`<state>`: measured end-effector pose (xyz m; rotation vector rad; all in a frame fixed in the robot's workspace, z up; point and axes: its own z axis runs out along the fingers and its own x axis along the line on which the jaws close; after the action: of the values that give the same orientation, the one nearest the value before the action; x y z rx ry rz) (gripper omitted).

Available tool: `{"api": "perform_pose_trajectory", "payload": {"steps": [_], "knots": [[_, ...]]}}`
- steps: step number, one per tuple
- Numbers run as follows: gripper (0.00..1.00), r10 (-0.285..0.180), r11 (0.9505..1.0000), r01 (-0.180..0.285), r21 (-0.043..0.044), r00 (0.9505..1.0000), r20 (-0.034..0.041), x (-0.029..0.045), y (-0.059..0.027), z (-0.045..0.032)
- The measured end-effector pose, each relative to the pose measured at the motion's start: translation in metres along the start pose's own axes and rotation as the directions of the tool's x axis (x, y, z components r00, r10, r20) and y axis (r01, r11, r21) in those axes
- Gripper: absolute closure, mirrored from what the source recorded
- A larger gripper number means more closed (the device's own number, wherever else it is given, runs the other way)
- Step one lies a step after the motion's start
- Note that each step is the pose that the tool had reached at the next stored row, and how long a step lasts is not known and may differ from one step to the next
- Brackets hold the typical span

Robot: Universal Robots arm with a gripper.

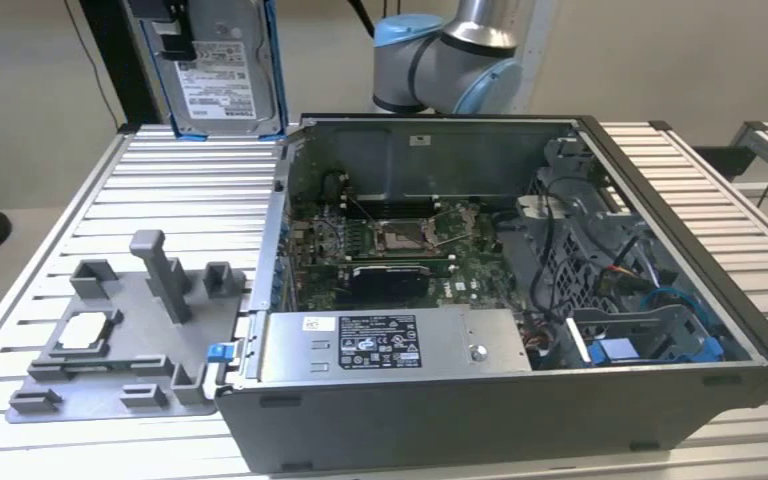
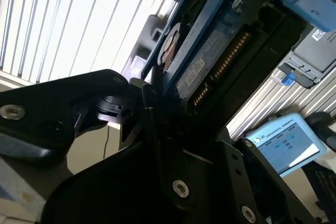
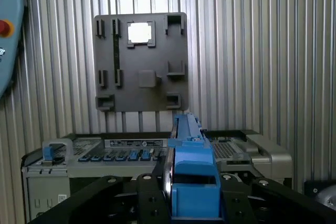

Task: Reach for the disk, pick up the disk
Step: 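Pick up the disk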

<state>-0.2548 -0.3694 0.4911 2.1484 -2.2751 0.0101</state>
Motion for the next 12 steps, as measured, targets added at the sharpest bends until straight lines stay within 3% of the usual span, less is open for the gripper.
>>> {"api": "perform_pose_trajectory", "payload": {"steps": [4, 5, 12], "knots": [[1.00, 0.000, 1.0000, 0.000, -0.0002, 1.0000, 0.0000, -0.0006, -0.0100, -0.0003], [1.00, 0.000, 1.0000, 0.000, -0.0004, 1.0000, -0.0001, -0.0009, -0.0168, -0.0005], [1.00, 0.000, 1.0000, 0.000, -0.0006, 1.0000, 0.0000, -0.0019, -0.0338, -0.0010]]}}
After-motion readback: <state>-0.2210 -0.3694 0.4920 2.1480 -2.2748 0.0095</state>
